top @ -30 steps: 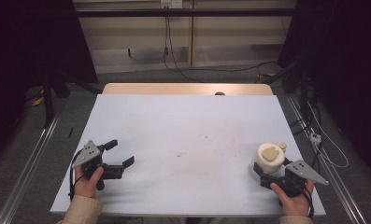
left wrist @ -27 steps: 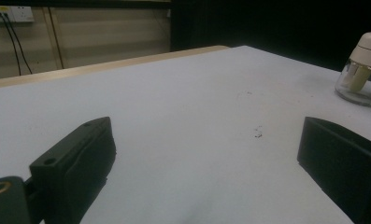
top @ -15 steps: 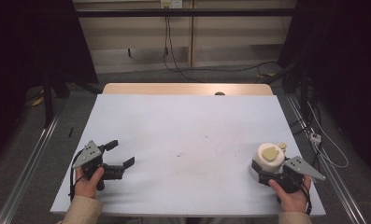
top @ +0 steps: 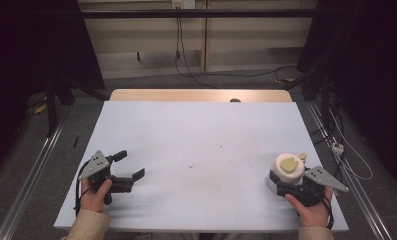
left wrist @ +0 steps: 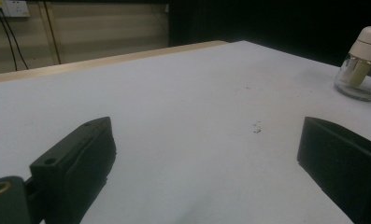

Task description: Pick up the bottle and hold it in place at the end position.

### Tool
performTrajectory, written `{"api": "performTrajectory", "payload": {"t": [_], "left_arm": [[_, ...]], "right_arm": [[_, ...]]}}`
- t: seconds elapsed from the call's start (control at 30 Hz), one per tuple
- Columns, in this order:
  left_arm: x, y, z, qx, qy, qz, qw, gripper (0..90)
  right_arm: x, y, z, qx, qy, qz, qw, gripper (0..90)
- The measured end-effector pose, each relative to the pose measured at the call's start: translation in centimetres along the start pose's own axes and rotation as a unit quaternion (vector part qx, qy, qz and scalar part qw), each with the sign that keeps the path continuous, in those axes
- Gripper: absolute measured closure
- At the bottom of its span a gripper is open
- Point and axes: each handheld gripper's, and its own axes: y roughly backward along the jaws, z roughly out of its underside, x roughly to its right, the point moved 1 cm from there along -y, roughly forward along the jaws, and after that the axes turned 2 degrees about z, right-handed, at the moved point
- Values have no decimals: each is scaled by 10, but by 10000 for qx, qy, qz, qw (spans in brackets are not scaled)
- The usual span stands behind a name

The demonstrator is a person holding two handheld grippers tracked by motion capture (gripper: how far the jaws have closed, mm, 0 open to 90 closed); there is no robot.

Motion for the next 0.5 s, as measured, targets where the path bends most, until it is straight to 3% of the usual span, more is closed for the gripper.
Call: {"api": "performTrajectory", "payload": {"t": [0.17, 0.5], "left_arm": [[0, 0, 0, 6, 71, -31, 10000, 40], [0, -1, 0, 7, 69, -26, 10000, 41]], "right_arm": [[1, 1, -2, -110, 7, -65, 9999, 61], [-2, 1, -1, -85, 3, 44, 10000, 65]]}}
